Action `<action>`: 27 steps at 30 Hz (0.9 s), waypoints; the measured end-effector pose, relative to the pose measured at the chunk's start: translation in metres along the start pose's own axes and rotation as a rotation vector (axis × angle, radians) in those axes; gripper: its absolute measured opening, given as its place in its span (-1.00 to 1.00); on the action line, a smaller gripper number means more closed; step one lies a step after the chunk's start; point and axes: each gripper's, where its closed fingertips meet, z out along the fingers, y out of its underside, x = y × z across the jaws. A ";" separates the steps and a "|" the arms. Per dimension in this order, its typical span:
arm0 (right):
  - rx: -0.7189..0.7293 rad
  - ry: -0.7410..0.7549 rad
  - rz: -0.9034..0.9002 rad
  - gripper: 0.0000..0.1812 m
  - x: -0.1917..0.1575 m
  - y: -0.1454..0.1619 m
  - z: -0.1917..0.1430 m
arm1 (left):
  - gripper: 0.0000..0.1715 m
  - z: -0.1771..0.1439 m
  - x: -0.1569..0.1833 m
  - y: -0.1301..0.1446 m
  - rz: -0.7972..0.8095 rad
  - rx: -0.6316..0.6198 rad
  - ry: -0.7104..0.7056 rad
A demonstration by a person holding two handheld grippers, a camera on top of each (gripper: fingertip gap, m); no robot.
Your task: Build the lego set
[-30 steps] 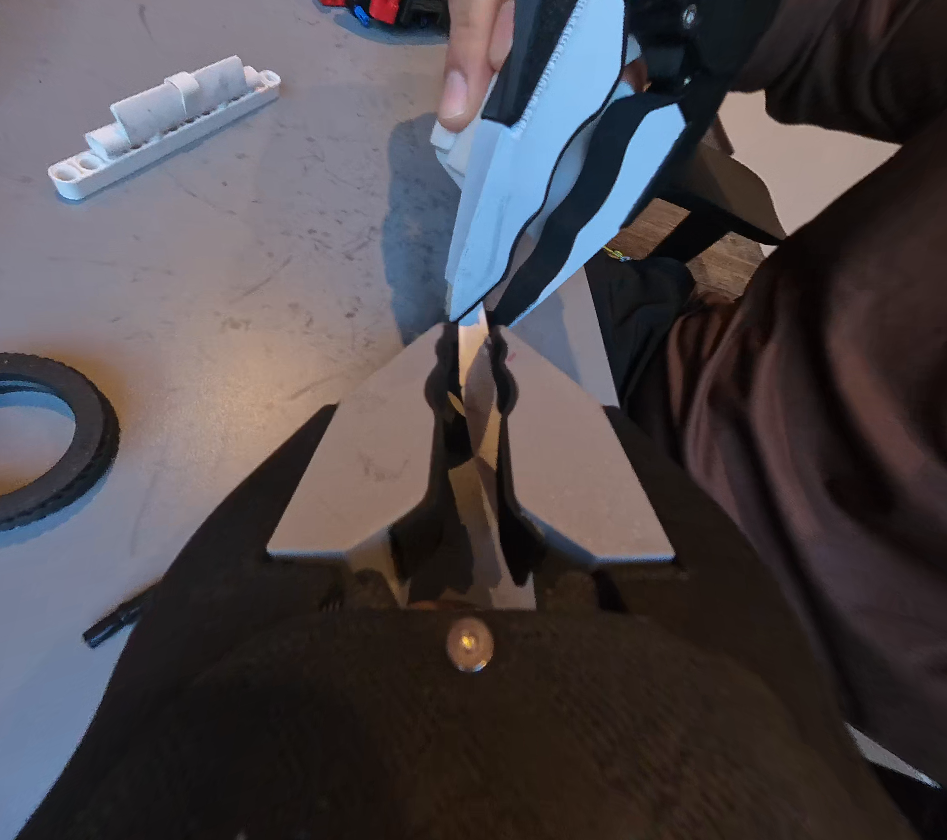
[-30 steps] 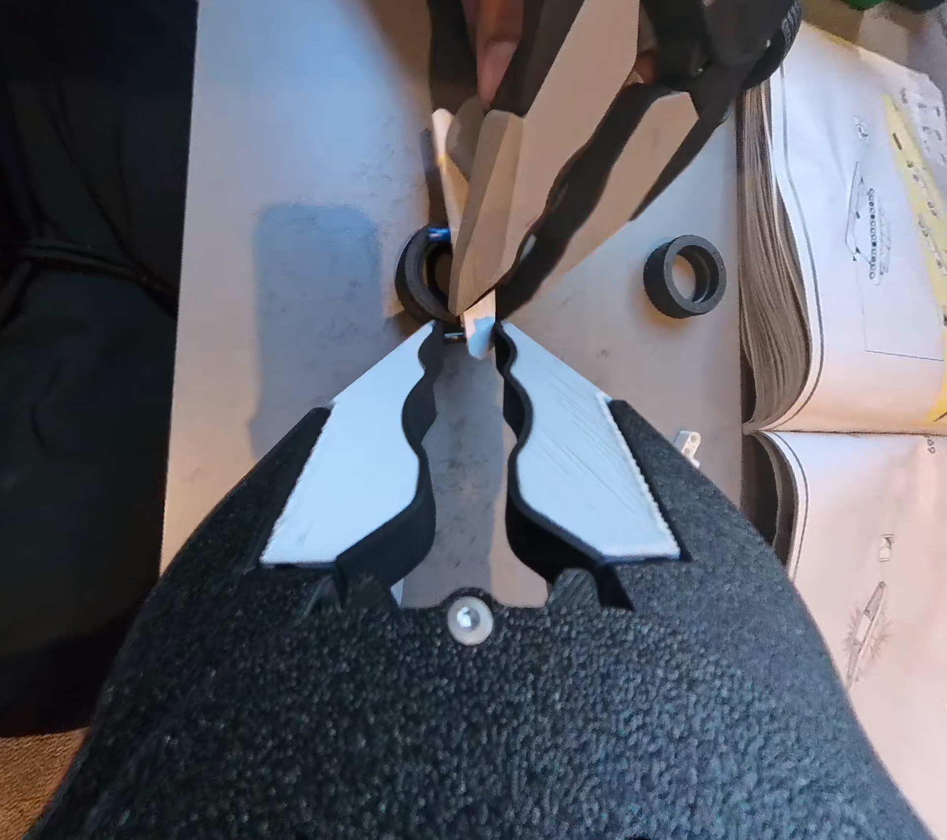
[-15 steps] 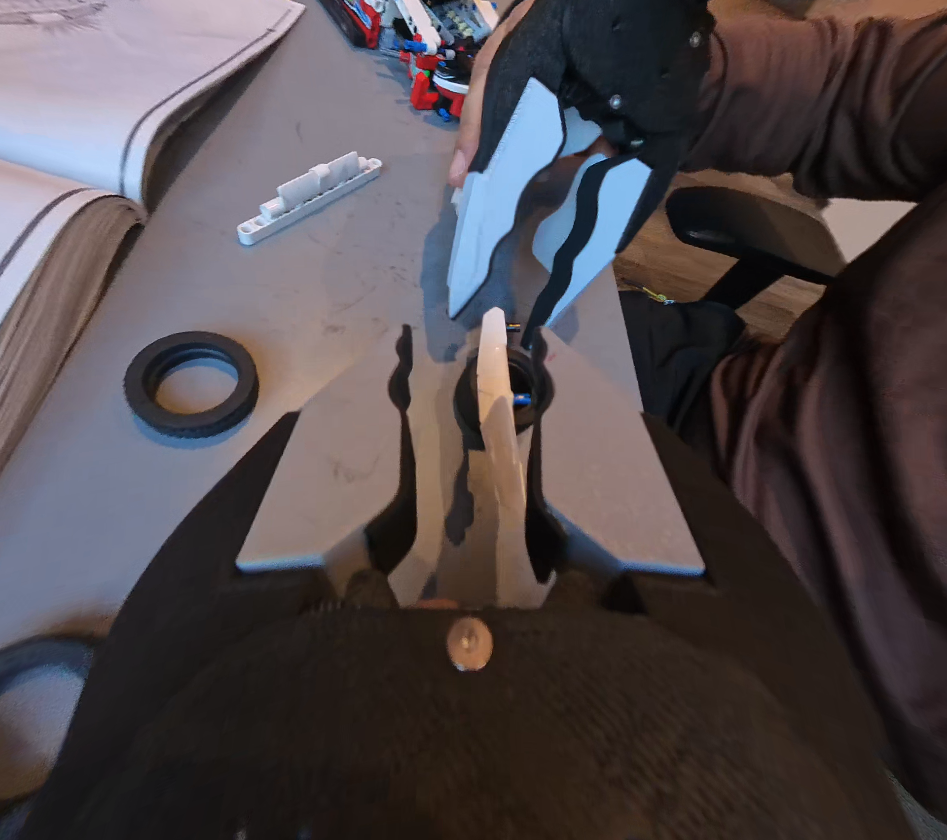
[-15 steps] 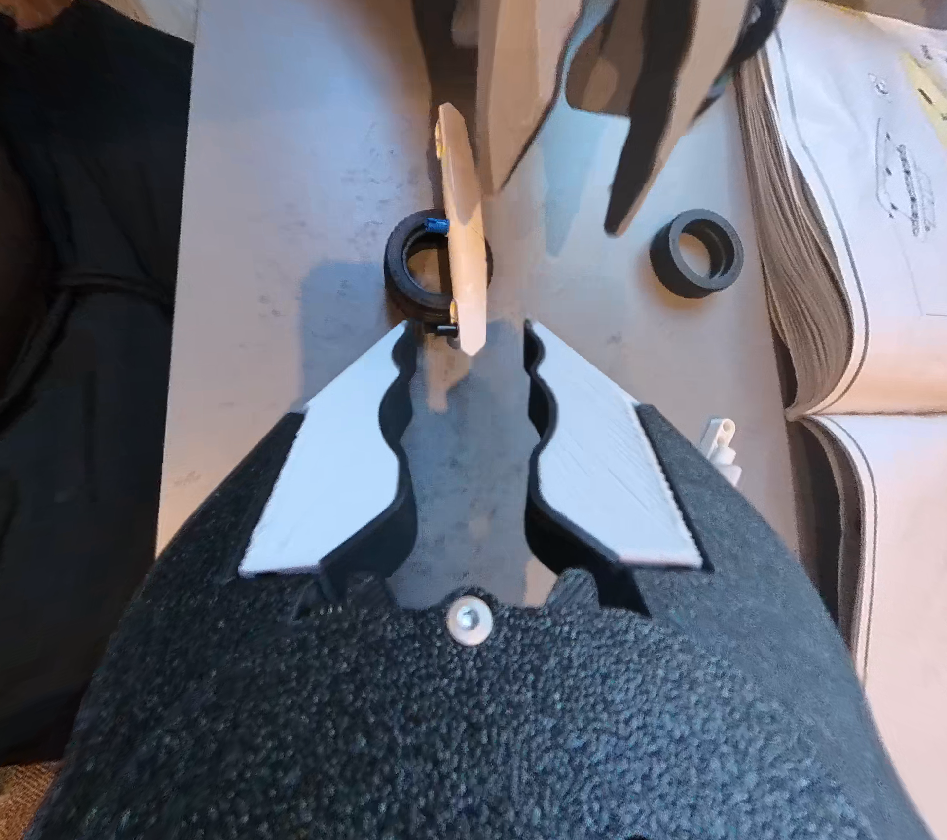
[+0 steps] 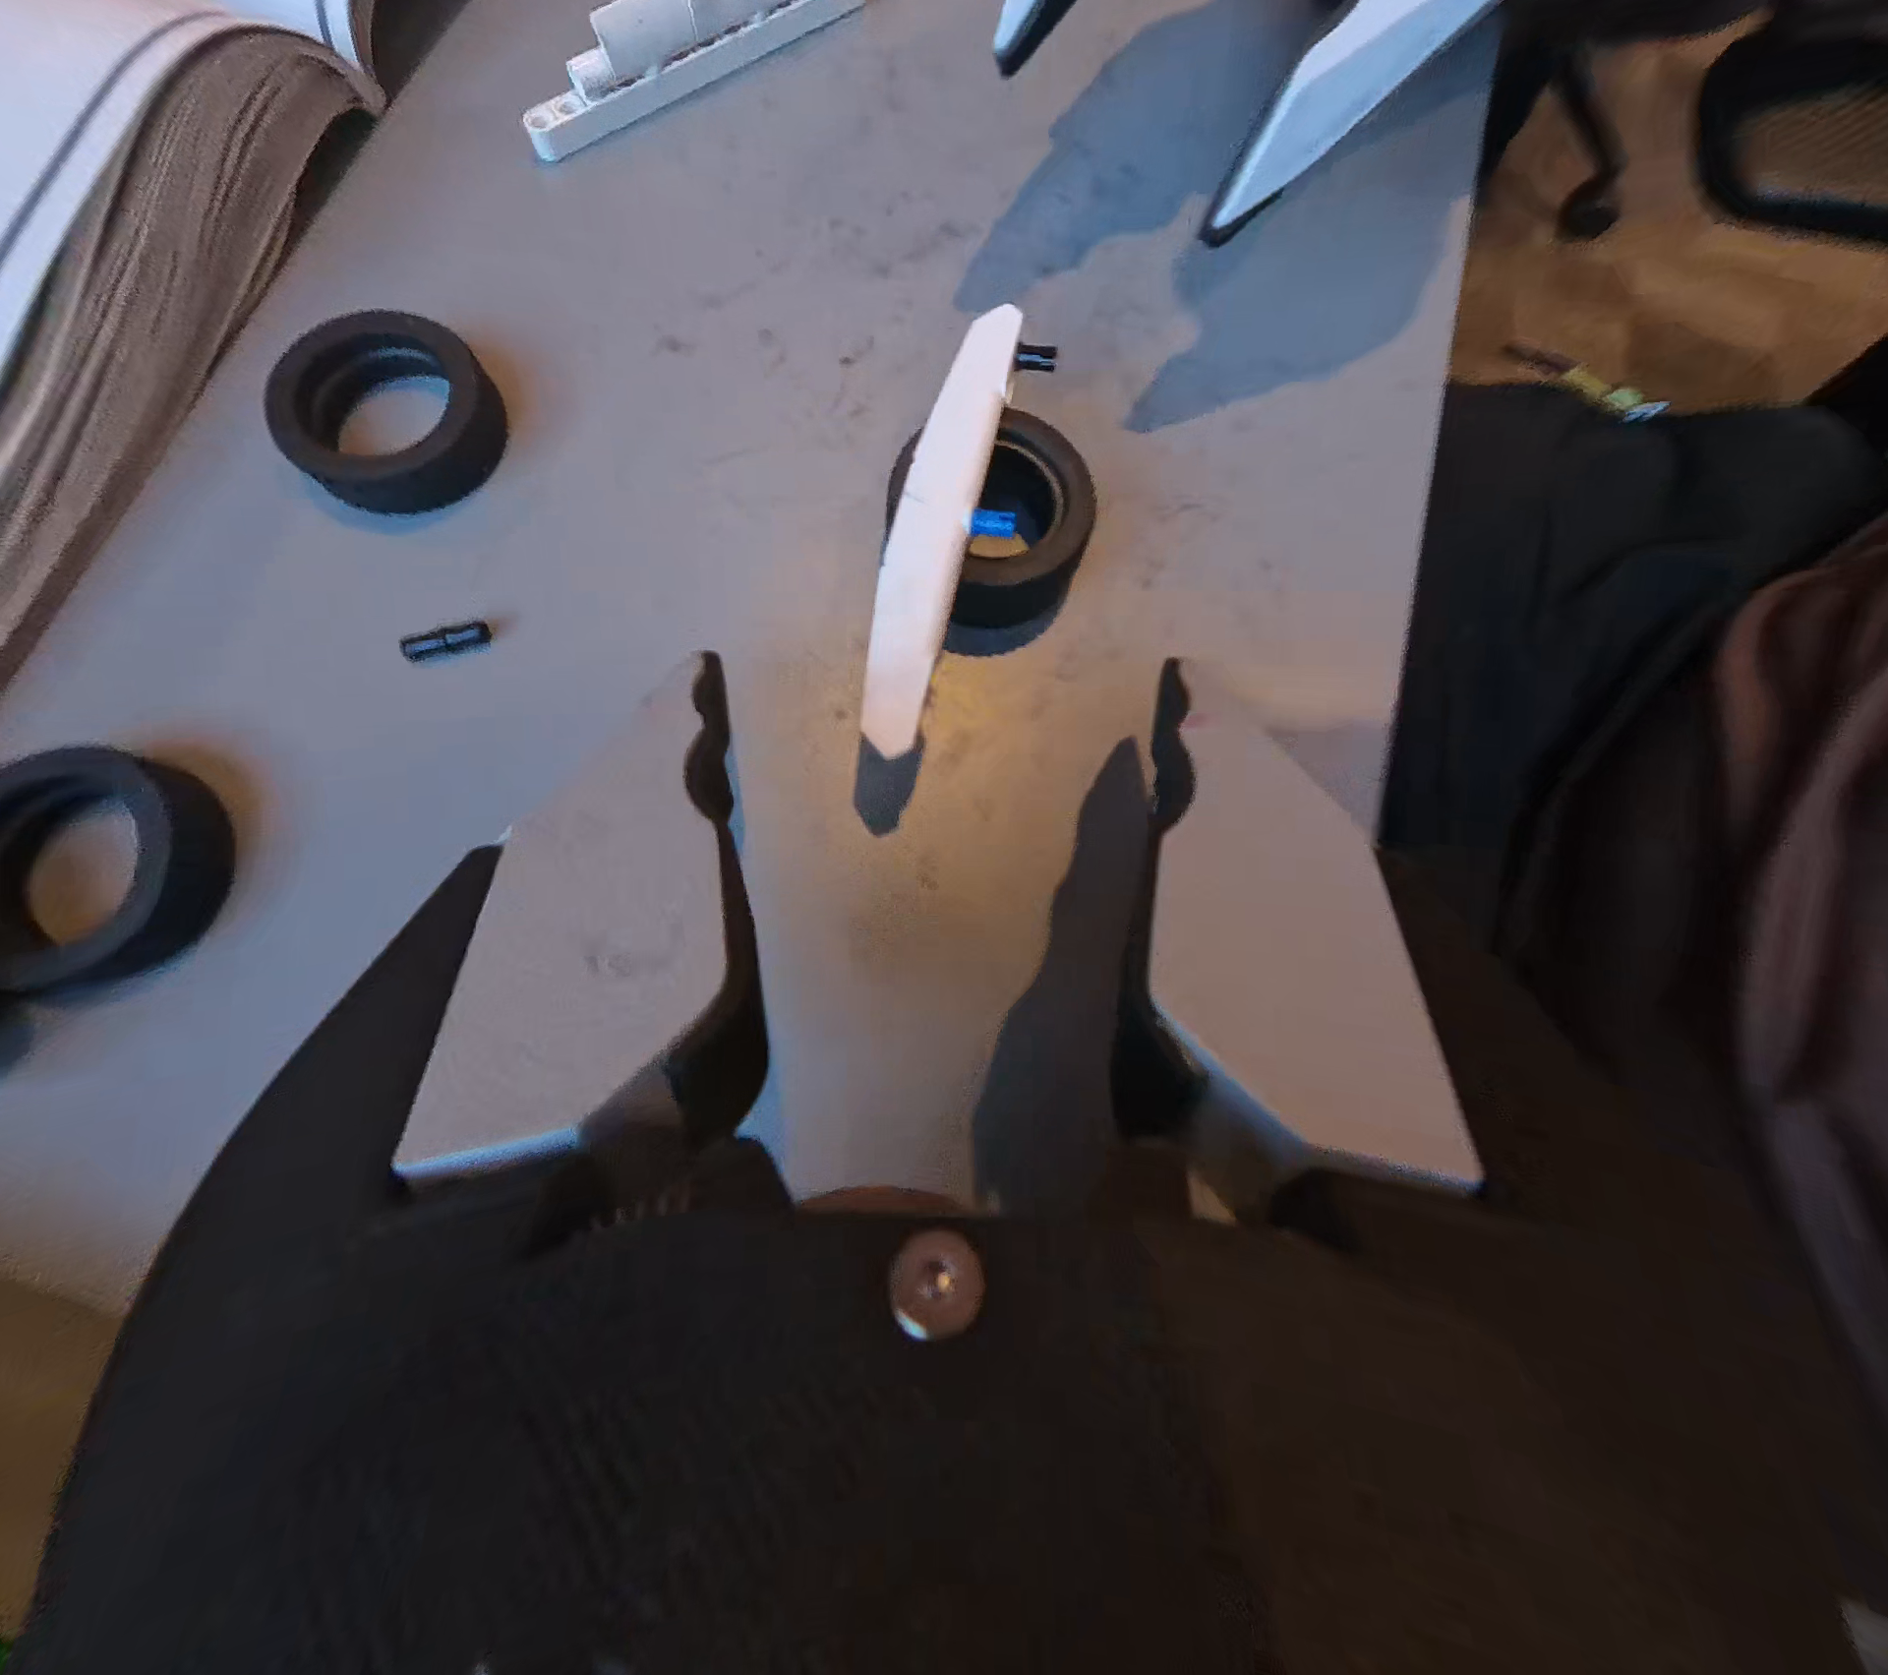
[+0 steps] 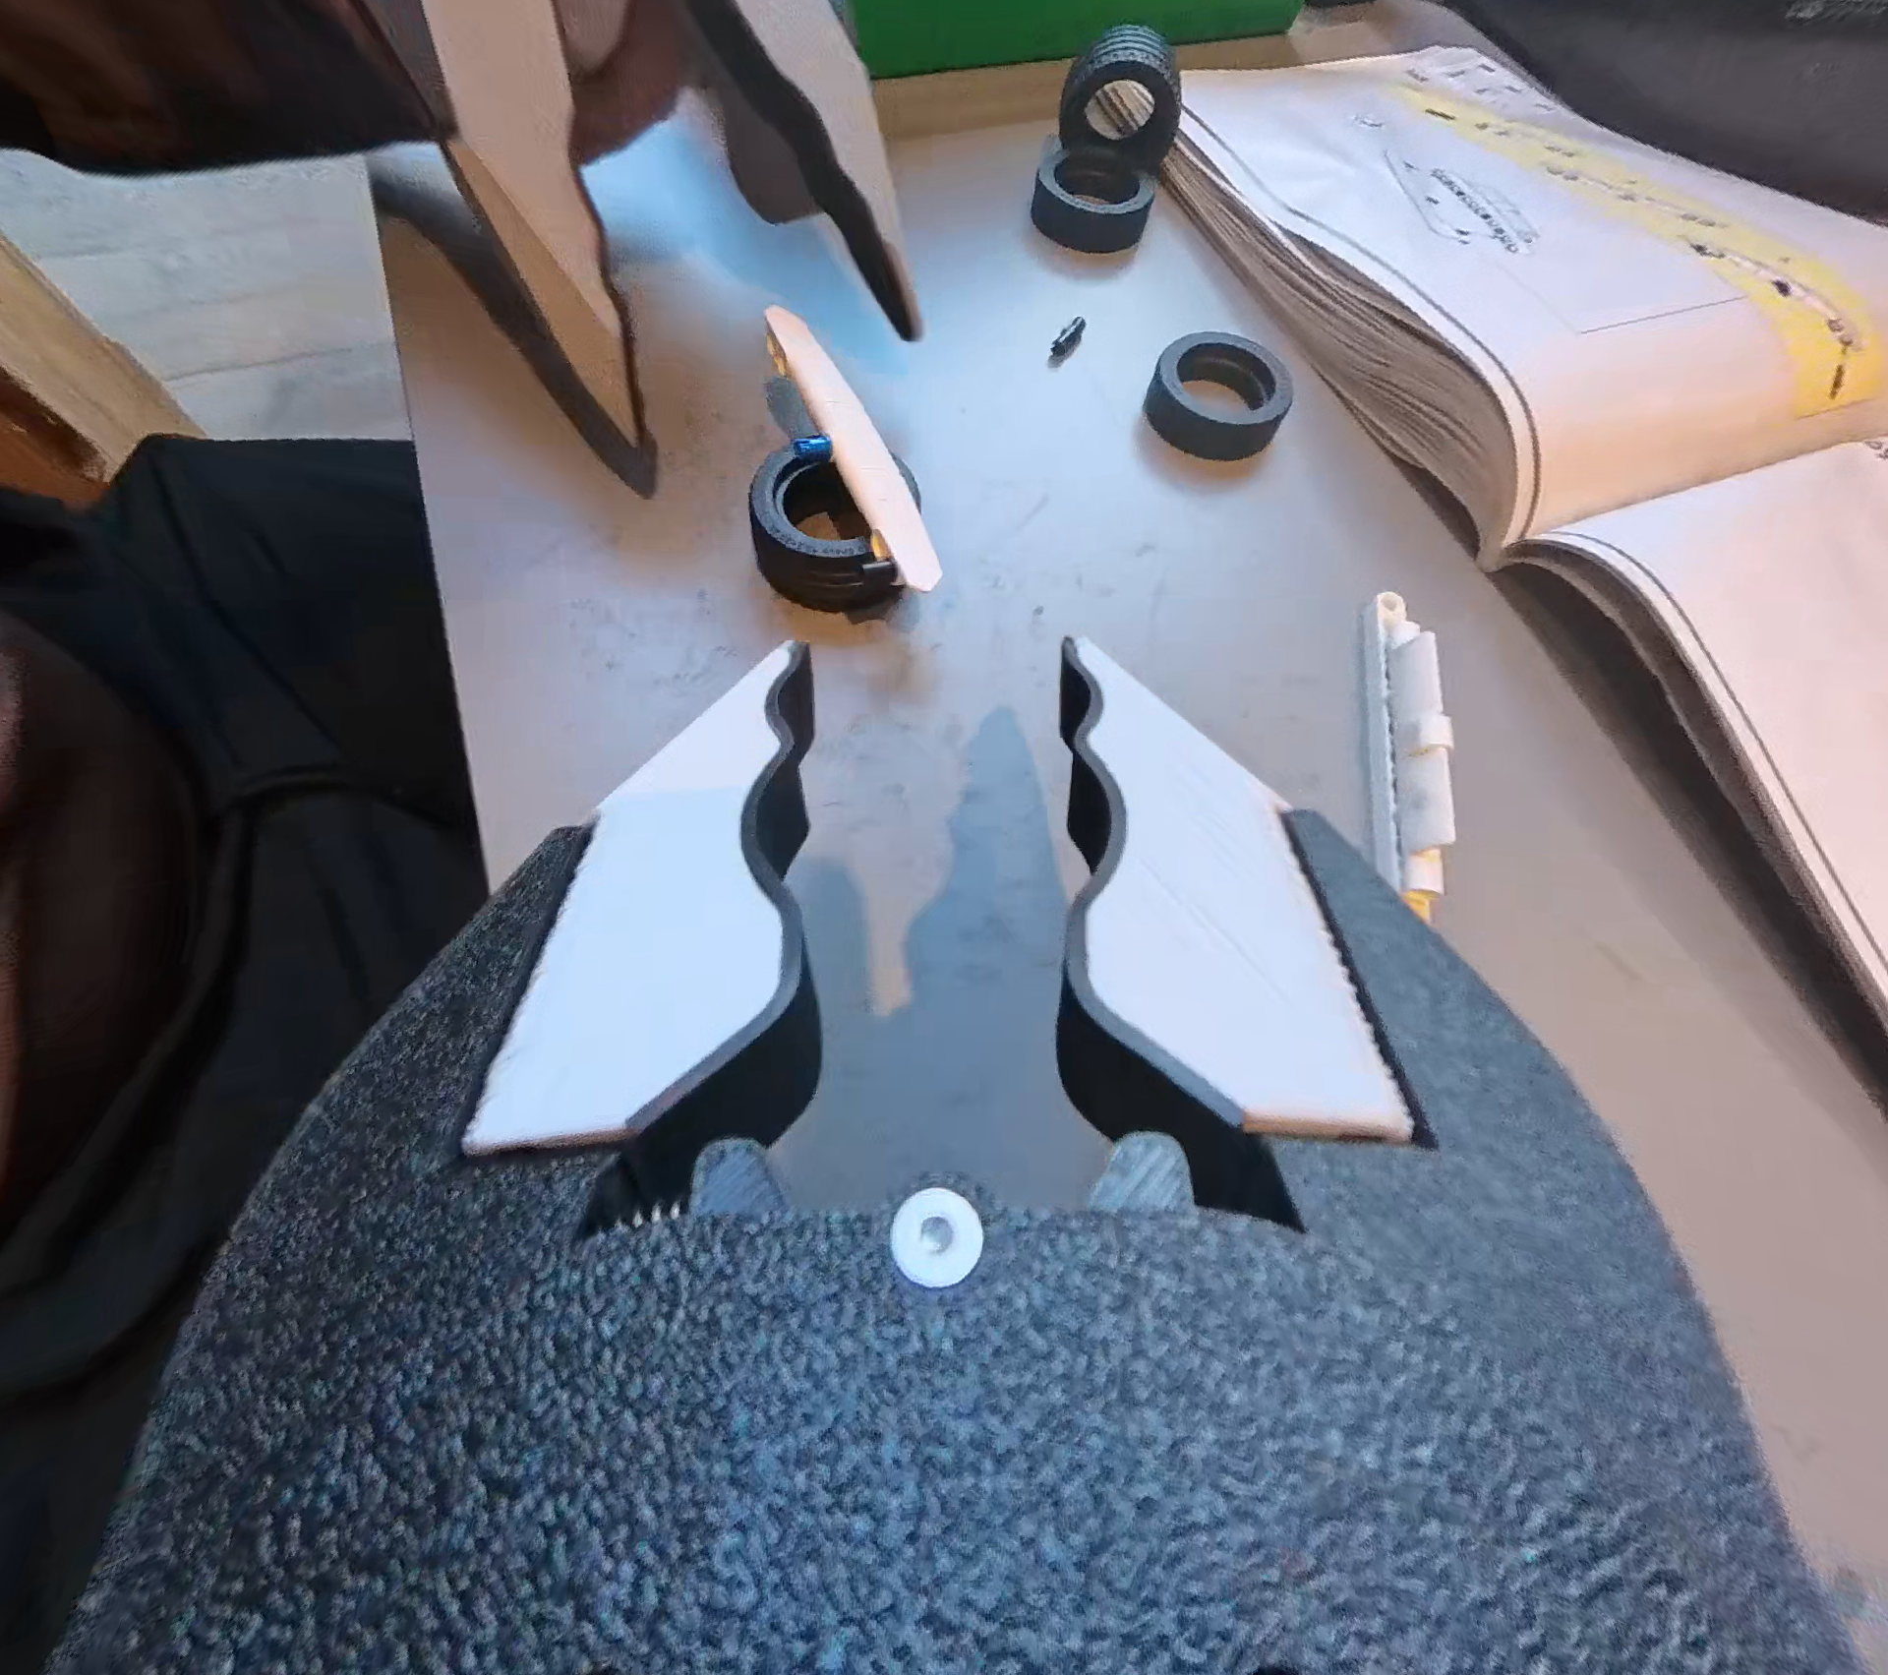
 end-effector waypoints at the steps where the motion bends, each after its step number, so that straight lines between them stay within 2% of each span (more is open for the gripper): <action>1: -0.005 0.000 0.003 -0.46 -0.001 0.000 0.000 | -0.01 0.006 -0.001 0.000 0.035 -0.017 -0.013; 4: -0.053 0.004 0.020 -0.41 -0.002 0.005 -0.001 | 0.05 0.019 0.004 0.000 0.084 -0.053 0.018; 8: 0.012 -0.031 0.072 -0.44 -0.004 -0.003 -0.007 | 0.05 0.030 0.013 -0.009 0.121 -0.028 0.050; 9: 0.030 -0.042 0.092 -0.45 -0.005 -0.005 -0.009 | 0.00 0.033 0.012 -0.009 0.115 -0.039 0.040; 11: 0.045 -0.052 0.127 -0.49 -0.004 -0.007 -0.012 | -0.26 0.036 0.011 -0.006 0.094 -0.073 0.007; 13: 0.027 -0.055 0.158 -0.51 -0.006 -0.005 -0.012 | -0.46 0.037 0.014 -0.008 0.045 -0.048 -0.018; 15: 0.009 -0.063 0.139 -0.56 -0.011 -0.004 -0.011 | -0.51 0.038 0.013 -0.009 -0.012 -0.014 -0.071; 19: -0.057 -0.093 0.042 -0.72 -0.025 -0.001 0.001 | -0.51 0.037 0.005 -0.008 -0.158 -0.003 -0.232; 21: -0.117 -0.108 0.017 -0.71 -0.031 0.007 0.012 | -0.51 0.036 0.005 -0.008 -0.213 -0.003 -0.302; 25: -0.196 -0.084 -0.048 -0.79 -0.034 0.014 0.030 | -0.19 0.037 0.022 -0.010 -0.295 0.035 -0.296; 27: -0.218 -0.061 -0.081 -0.79 -0.032 0.014 0.036 | -0.14 0.035 0.030 -0.008 -0.296 0.046 -0.288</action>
